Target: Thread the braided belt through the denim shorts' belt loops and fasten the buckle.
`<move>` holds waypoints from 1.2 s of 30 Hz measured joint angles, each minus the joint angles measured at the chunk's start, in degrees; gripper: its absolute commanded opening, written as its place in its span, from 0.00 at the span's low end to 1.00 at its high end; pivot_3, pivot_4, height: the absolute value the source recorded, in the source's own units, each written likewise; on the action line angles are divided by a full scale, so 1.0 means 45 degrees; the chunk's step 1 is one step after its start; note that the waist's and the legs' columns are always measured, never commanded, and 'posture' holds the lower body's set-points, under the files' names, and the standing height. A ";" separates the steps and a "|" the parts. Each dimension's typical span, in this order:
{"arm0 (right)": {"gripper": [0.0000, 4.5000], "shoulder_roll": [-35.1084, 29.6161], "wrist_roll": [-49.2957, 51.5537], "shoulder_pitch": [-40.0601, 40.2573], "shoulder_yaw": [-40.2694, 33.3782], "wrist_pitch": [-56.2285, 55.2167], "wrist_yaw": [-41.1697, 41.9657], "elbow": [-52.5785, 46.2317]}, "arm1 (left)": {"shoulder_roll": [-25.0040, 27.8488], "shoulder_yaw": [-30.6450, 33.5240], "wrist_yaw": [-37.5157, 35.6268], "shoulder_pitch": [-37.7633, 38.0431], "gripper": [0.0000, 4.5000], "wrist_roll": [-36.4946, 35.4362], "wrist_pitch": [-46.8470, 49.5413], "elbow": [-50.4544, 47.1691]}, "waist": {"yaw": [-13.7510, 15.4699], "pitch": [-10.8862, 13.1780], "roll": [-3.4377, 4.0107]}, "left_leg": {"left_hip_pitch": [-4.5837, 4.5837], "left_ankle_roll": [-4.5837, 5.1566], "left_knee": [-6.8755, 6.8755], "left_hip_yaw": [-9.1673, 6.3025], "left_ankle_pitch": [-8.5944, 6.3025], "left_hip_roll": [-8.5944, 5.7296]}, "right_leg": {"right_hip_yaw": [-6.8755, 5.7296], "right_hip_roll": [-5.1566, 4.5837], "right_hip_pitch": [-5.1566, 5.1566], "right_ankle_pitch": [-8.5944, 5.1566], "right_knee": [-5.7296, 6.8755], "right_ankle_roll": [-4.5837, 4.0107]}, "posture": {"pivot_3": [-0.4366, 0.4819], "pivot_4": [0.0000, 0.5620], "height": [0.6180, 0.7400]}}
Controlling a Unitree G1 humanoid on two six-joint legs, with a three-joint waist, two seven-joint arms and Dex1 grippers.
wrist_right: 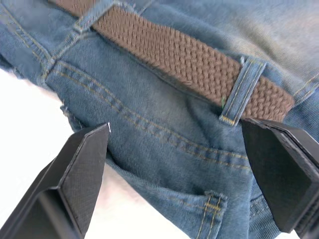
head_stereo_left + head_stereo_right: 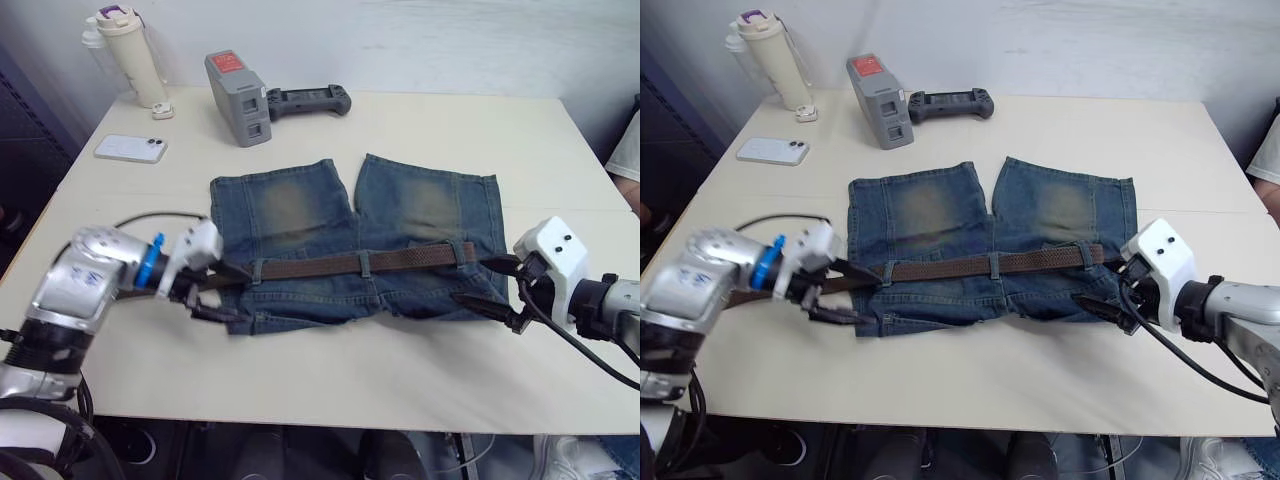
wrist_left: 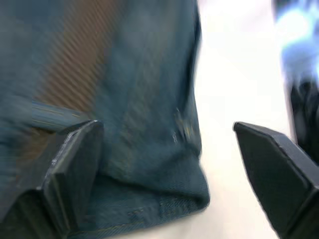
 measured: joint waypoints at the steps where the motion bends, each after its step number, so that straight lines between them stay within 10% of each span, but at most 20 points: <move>1: 1.00 0.0000 -0.0066 -0.0170 0.0011 -0.0011 -0.0080 0.0259 | 0.0105 0.0394 0.0050 -0.0175 0.98 -0.0408 0.0747 -0.0018 | -0.0001 0.0000 0.0000 | 0.0019 0.0001 -0.0008 0.0013 -0.0001 0.0000 | 0.0007 -0.0002 0.0002 0.0000 0.0003 0.0000 | 0.48 0.27 1.00; 12: 1.00 0.1820 -0.1611 -0.4762 0.2274 -0.0665 -0.1037 0.6209 | -0.2138 0.0367 0.5034 -0.0502 0.98 -0.0694 0.6328 0.0583 | -0.0037 0.0016 -0.0020 | 0.0090 0.0005 -0.0025 0.0110 -0.0003 0.0013 | 0.0122 0.0008 -0.0020 0.0000 0.0050 0.0000 | 0.48 0.27 1.00; 26: 1.00 0.3305 -0.2038 -0.6679 0.3524 -0.0861 0.0359 1.0219 | -0.2578 -0.0879 0.5970 -0.1025 0.98 -0.0198 0.6772 0.1372 | 0.0043 0.0007 -0.0005 | 0.0170 0.0007 -0.0054 0.0207 -0.0006 0.0013 | 0.0256 0.0011 -0.0021 0.0000 0.0054 0.0000 | 0.48 0.27 1.00; 36: 0.12 0.3235 -0.1859 -0.6186 0.3482 -0.0060 0.1388 1.0012 | -0.2636 -0.1216 0.5705 -0.1161 0.17 -0.0020 0.6478 0.1956 | 0.0019 0.0007 -0.0006 | 0.0171 0.0007 -0.0045 0.0226 -0.0025 0.0019 | 0.0271 0.0013 -0.0029 0.0000 0.0056 0.0000 | 0.48 0.27 1.00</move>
